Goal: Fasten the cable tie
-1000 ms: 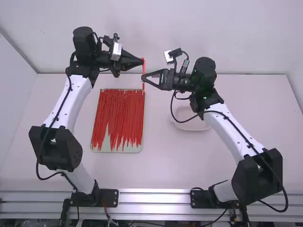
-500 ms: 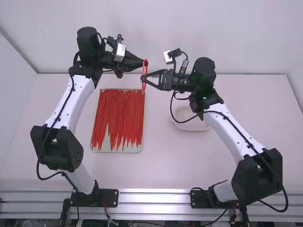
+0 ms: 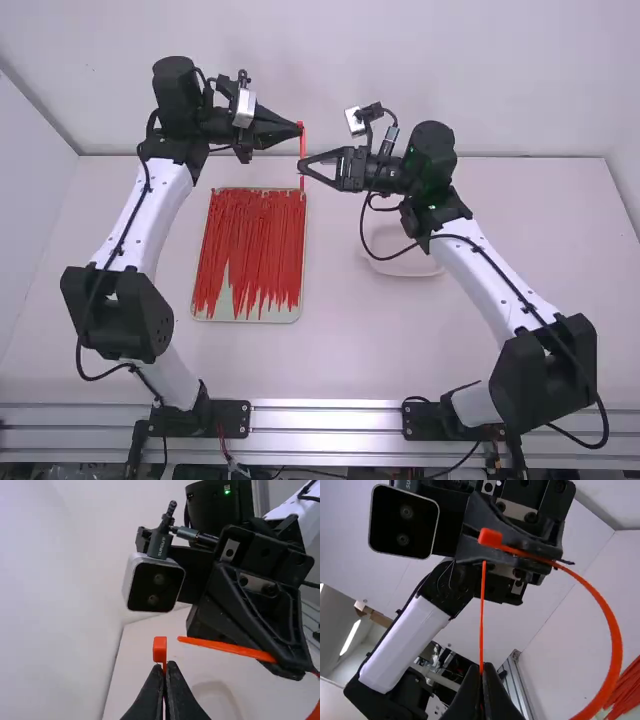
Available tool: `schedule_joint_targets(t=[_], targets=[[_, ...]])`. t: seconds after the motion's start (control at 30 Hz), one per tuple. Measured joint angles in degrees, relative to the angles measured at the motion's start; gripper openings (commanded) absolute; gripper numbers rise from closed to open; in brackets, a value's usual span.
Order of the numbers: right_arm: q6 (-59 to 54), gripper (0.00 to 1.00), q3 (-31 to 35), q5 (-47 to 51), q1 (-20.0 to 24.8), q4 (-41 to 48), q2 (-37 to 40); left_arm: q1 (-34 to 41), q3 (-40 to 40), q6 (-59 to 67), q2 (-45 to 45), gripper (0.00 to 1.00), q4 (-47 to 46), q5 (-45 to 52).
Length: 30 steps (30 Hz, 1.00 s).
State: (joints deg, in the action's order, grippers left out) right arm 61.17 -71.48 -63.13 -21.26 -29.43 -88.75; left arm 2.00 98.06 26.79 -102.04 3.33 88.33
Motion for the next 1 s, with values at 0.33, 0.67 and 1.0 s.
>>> schedule_joint_targets(t=[0.33, 0.67, 1.0], targets=[[0.0, 0.0, 0.0, 0.1, -0.2, 0.0, 0.0, 1.6, 0.0, 0.0, 0.0, 0.02, 0.0, 0.0], [0.1, 0.0, 0.0, 0.0, -0.1, 0.0, 0.0, 1.4, 0.0, 0.0, 0.0, 0.02, 0.1, 0.0], [-0.2, 0.0, 0.0, -0.2, -0.1, 0.0, 0.0, 1.3, 0.0, 0.0, 0.0, 0.02, 0.4, -1.4]])
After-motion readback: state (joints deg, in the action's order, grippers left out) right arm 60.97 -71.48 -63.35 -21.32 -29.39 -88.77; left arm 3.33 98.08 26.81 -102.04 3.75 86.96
